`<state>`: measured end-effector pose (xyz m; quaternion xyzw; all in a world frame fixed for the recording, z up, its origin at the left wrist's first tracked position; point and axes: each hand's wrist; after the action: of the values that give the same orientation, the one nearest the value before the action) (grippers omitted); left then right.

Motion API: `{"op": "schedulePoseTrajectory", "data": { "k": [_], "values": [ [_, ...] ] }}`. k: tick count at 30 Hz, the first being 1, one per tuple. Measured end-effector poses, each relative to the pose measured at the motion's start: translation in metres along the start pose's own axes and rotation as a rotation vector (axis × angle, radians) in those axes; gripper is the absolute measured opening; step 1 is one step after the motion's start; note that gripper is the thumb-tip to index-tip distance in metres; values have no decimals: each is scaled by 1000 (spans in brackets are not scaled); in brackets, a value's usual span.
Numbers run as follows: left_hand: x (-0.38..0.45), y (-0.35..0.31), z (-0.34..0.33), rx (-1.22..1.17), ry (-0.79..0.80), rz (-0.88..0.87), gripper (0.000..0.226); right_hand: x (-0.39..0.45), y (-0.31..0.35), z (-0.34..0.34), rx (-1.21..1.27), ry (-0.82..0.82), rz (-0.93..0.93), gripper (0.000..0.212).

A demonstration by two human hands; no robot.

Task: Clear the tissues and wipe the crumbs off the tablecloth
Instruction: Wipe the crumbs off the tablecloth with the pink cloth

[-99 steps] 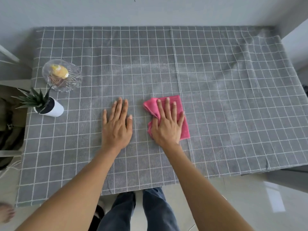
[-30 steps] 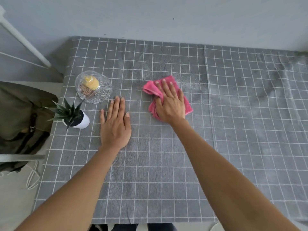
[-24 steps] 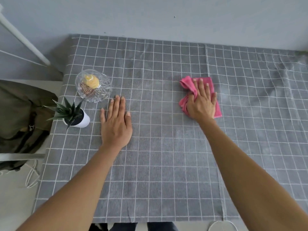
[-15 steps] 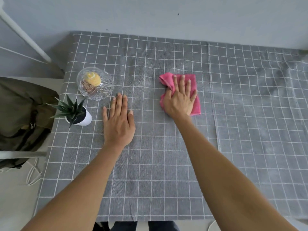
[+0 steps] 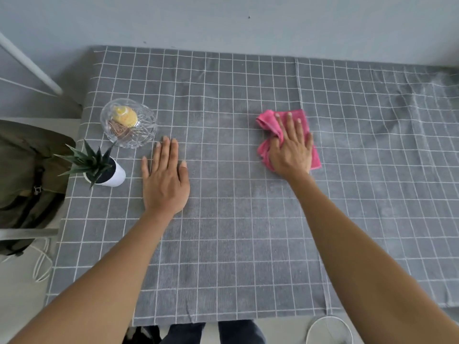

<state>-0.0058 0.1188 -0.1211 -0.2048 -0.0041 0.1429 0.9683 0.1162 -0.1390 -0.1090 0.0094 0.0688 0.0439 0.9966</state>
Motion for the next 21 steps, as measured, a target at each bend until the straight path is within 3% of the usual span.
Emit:
{"op": "schedulePoseTrajectory", "data": {
  "k": [5,10,17,21],
  "values": [
    [1,1,0,2,-11,-3,56,-6,-58,9,41,37,-268,57],
    [0,0,-1,14,-16,-10,56,-4,-32,10,108,51,-337,57],
    [-1,-3,1,17,-7,2,55,-26,41,3,79,32,58,57],
    [-1,-3,0,18,-1,-5,55,-27,17,0,59,13,148,54]
  ]
}}
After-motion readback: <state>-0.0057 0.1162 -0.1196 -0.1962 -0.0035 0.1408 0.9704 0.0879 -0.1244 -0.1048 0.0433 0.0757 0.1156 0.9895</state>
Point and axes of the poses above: each hand's wrist, its own x-axis towards the middle knuckle, its own z-axis out of the back of the hand, y = z × x, and after that the axes turned 9 degrees about -x, right-handed
